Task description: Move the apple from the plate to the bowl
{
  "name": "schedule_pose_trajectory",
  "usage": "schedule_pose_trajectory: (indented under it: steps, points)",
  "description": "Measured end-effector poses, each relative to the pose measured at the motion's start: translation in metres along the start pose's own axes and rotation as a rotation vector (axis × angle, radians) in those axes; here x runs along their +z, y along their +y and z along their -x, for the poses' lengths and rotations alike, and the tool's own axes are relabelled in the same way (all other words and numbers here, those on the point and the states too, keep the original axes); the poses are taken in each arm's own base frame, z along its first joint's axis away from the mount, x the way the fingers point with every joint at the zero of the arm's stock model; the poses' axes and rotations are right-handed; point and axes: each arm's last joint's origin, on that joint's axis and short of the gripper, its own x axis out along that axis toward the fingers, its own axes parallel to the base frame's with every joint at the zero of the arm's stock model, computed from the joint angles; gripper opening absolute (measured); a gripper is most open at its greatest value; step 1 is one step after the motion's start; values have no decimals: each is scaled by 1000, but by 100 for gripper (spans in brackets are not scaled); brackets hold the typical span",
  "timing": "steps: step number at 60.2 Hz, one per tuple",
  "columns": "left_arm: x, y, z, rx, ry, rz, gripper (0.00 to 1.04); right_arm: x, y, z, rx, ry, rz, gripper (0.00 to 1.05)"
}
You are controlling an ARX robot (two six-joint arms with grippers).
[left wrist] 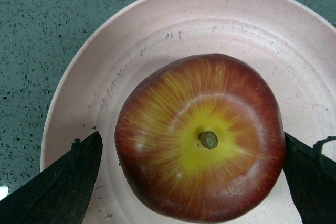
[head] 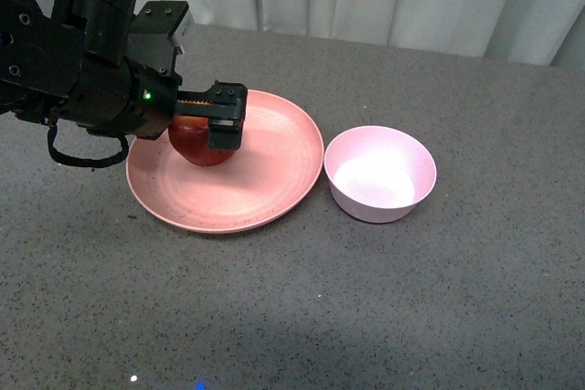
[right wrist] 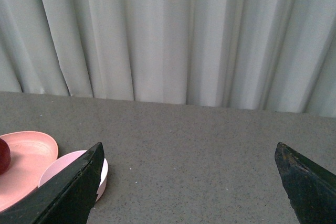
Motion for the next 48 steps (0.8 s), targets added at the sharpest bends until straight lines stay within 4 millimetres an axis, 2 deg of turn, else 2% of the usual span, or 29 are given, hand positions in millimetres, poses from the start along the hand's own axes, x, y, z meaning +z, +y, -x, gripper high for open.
schedule_pose_trajectory:
  steps: [2, 6, 10, 21, 28, 33, 48]
  points:
    - [0, 0, 0, 1, 2, -4, 96, 0, 0, 0, 0, 0, 0, 95]
    - [0, 0, 0, 10, 0, -3, 83, 0, 0, 0, 0, 0, 0, 95]
    - [1, 1, 0, 13, -5, -1, 78, 0, 0, 0, 0, 0, 0, 95]
    - [11, -4, 6, -1, -63, 24, 74, 0, 0, 0, 0, 0, 0, 95]
    - [25, -27, 20, -51, -118, -12, 74, 0, 0, 0, 0, 0, 0, 95]
    - [30, -61, 30, -137, -141, -71, 74, 0, 0, 0, 0, 0, 0, 95]
    - [29, -118, 32, -249, -133, -195, 74, 0, 0, 0, 0, 0, 0, 95]
